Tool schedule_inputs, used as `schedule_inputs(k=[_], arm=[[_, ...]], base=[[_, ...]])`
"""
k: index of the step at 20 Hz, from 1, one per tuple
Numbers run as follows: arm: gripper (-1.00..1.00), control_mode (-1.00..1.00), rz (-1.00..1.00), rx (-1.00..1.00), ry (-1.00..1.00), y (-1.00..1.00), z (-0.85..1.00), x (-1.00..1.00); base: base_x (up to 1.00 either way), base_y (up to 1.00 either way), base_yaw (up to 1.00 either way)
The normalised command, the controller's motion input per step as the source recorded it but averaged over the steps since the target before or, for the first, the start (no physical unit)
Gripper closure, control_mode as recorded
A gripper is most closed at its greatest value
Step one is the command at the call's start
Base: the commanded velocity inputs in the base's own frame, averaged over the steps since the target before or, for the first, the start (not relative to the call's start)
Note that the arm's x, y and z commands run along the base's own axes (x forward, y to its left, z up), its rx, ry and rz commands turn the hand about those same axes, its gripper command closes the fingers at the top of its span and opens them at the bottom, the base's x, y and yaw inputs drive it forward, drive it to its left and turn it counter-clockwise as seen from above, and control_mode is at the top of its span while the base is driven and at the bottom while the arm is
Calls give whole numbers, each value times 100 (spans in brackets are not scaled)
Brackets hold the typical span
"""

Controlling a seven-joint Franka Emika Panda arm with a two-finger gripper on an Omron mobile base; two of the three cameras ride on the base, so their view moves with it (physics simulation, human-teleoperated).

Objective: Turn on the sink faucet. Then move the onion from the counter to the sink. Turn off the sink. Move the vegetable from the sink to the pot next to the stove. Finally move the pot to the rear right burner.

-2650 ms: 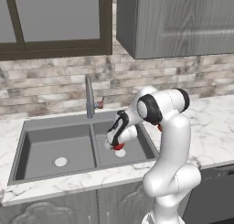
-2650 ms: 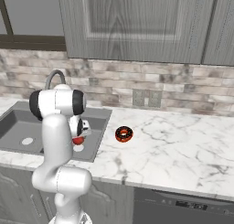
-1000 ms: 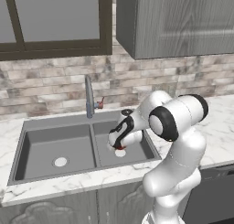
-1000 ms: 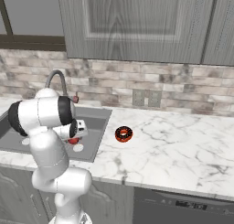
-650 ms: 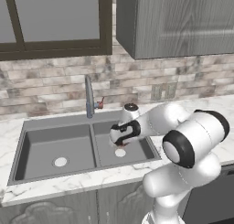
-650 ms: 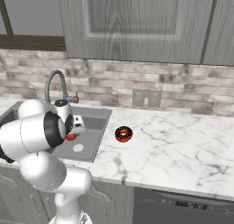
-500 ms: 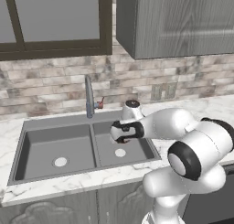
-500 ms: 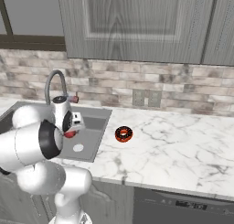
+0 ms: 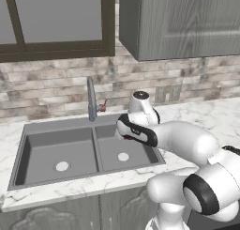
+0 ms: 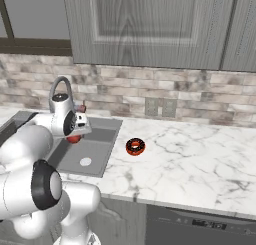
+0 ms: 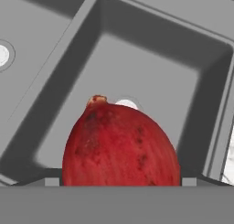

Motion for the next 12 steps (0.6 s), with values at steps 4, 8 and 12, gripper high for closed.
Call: schedule_inputs(k=[4,8,12], arm=[[100,-100,-2,0,0,-8,61,-24],[100,-100,-3,0,0,-12,57,-24],[100,-100,-4,-2,0,0,24,-7]], base=[[0,0,0],[0,0,0],[0,0,0]])
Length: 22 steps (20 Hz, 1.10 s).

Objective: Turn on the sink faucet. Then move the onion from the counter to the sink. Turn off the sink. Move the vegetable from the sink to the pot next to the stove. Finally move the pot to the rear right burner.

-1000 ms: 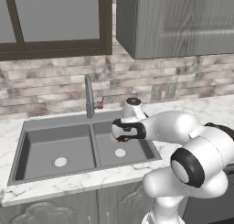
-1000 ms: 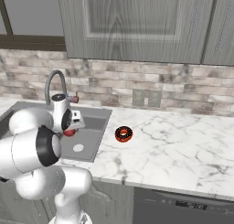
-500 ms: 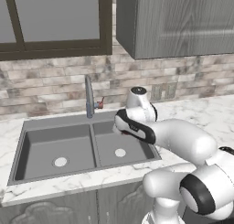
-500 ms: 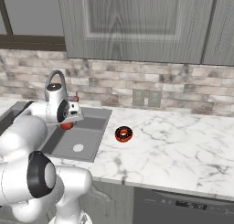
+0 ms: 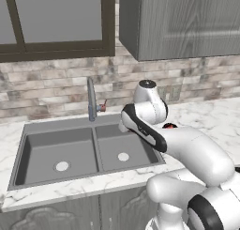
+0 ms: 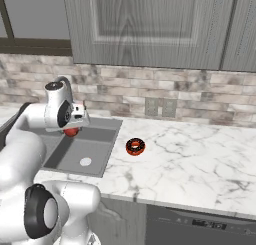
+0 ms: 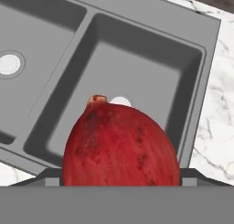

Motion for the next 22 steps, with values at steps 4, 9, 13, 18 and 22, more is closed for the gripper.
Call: schedule_inputs(k=[4,9,13,18,22], arm=[[100,-100,0,0,0,0,0,0],[100,100,0,0,0,0,0,0],[100,100,0,0,0,0,0,0],[100,100,0,0,0,0,0,0],[100,100,0,0,0,0,0,0]], base=[[0,0,0],[0,0,-3],[-4,-36,-21],[-1,-58,-24],[0,-41,-34]])
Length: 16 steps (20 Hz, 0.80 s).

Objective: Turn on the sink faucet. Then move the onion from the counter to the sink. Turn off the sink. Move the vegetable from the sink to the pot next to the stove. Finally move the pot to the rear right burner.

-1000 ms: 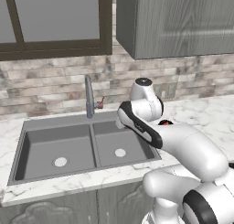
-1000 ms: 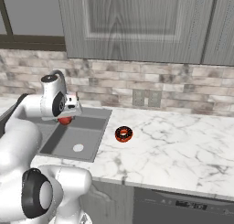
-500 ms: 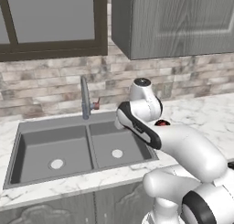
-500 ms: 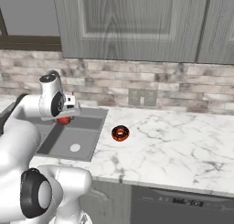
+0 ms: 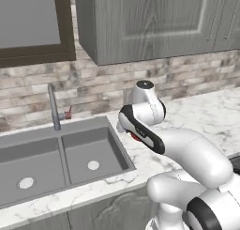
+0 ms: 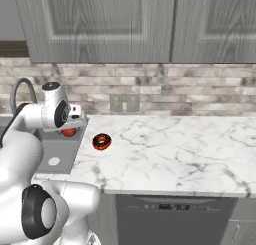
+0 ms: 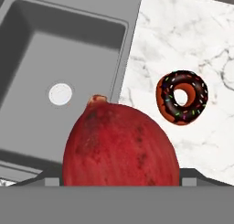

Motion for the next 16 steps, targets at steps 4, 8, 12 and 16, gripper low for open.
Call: schedule_inputs(k=[4,8,12,16], arm=[[100,100,0,0,0,0,0,0],[100,100,0,0,0,0,0,0],[100,100,0,0,0,0,0,0],[100,100,0,0,0,0,0,0]], base=[[0,-46,-40],[0,-37,-44],[0,-15,-47],[0,-13,-48]])
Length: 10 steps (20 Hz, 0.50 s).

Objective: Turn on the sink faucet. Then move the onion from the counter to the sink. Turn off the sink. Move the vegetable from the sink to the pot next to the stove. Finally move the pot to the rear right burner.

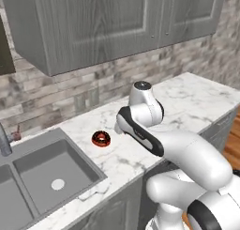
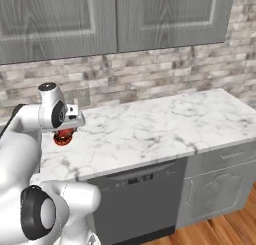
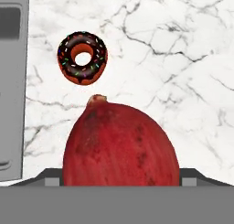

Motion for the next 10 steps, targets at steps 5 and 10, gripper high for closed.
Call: schedule_inputs(k=[5,10], arm=[[100,100,0,0,0,0,0,0],[100,100,0,0,0,0,0,0]], base=[[2,-23,-48],[3,-19,-51]])
